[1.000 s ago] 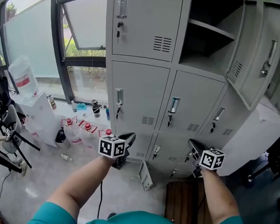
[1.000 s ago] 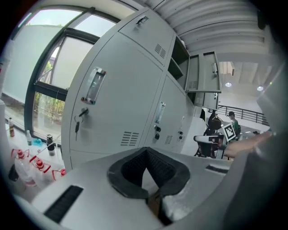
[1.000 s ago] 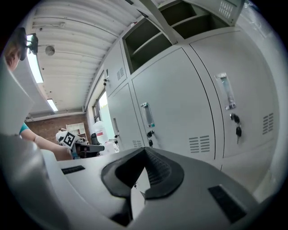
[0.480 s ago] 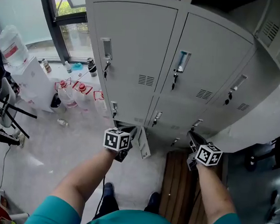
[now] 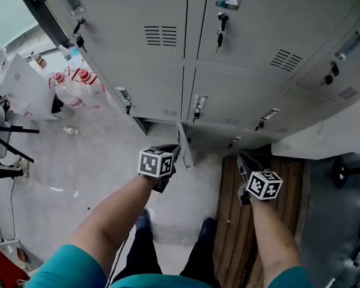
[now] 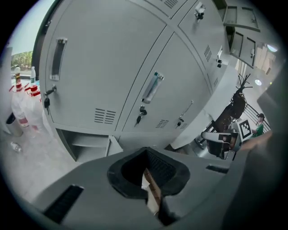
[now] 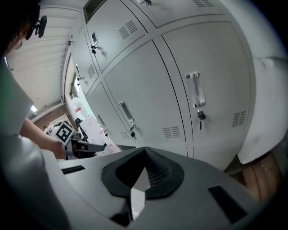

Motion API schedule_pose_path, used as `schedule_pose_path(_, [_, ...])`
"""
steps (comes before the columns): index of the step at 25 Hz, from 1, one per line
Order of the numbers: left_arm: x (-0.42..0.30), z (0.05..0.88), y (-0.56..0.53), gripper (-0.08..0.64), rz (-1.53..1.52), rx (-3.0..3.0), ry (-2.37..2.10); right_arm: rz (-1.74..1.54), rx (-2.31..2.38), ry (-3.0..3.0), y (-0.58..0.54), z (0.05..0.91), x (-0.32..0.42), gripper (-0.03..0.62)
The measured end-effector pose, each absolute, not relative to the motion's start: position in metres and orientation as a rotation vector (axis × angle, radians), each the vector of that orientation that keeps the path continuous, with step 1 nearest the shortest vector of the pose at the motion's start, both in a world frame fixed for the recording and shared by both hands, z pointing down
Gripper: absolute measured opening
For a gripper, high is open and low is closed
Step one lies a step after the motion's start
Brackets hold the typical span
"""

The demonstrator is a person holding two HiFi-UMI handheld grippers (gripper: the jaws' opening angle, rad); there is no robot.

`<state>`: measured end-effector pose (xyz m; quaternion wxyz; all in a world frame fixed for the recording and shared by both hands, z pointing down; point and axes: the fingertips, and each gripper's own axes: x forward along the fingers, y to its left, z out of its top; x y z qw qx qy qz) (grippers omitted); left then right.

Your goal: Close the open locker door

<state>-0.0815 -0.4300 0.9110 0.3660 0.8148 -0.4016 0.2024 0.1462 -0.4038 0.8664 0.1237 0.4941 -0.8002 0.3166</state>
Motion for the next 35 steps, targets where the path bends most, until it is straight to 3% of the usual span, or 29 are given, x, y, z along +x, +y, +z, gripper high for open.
schedule_pose_path(5, [-0.044,0.962,-0.417,0.0,0.615,2.09,-0.968,1.021,1.418,-2.265,-0.372,0.933,0.147,-0.009])
schedule_pose_path(15, [0.031,1.055,-0.394,0.0,0.932,2.035,-0.943,1.116,1.406,-2.295,-0.335,0.966,0.155,-0.009])
schedule_pose_path(35, [-0.004,1.094,-0.375,0.0,1.047,1.99,-0.976,1.131,1.422,-2.301,-0.327,0.986,0.152,-0.009])
